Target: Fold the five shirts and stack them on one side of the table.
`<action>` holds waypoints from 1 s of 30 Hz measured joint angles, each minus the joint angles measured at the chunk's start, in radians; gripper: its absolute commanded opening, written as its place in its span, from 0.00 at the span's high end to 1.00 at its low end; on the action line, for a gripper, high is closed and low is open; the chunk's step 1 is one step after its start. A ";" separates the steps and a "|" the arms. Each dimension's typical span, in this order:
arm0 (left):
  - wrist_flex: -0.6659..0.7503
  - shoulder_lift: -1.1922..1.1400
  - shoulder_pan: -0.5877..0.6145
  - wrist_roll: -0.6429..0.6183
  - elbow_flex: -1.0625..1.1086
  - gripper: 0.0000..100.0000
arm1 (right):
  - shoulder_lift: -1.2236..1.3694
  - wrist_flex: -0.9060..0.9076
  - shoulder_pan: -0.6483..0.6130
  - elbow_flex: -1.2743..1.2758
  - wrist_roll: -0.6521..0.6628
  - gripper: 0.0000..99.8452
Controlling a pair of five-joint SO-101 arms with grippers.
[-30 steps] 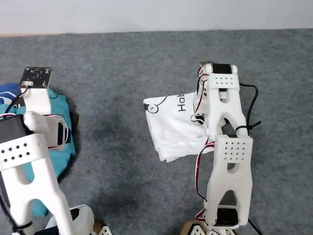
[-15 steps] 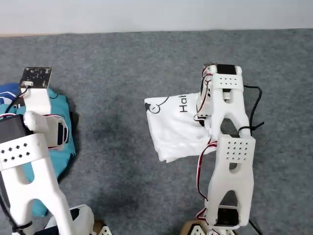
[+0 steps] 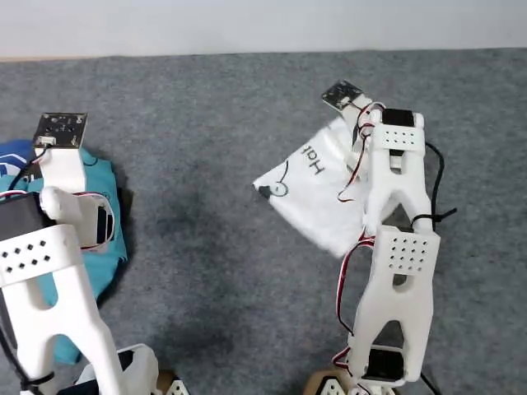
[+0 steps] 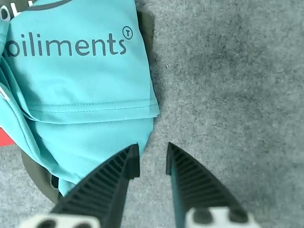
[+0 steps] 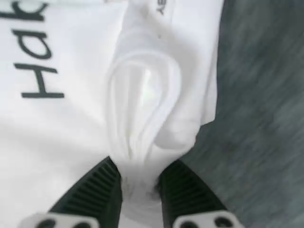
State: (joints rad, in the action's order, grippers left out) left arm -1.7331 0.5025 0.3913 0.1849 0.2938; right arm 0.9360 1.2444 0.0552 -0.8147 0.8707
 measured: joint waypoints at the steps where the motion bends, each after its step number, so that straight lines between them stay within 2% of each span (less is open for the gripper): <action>1: 0.000 0.000 0.000 0.000 0.000 0.90 | 0.000 -0.037 -0.002 0.000 0.052 0.99; 5: 0.000 0.000 0.000 0.000 0.000 0.90 | 0.000 -0.100 -0.014 0.000 0.181 0.98; 10: 0.000 0.000 0.000 0.000 0.000 0.90 | 0.000 -0.072 -0.015 0.000 0.196 0.78; 12: 0.000 0.000 0.000 0.012 0.000 0.90 | -0.006 -0.046 -0.017 0.000 0.173 0.75; 16: 0.000 0.000 0.000 0.057 0.000 0.90 | -0.078 -0.014 -0.017 0.000 -0.008 0.75; 21: 0.000 0.000 0.000 0.064 0.000 0.90 | -0.163 0.040 -0.017 0.000 -0.331 0.75; 25: 0.000 0.000 0.000 0.064 0.000 0.90 | -0.209 0.147 -0.017 0.000 -0.586 0.75; 30: 0.000 0.000 0.000 0.064 0.000 0.90 | -0.249 0.344 -0.017 0.000 -0.807 0.74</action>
State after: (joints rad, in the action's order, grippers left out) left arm -1.7331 0.5025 0.3913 0.2493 0.2938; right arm 0.6874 1.5881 0.0384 -0.8147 0.0637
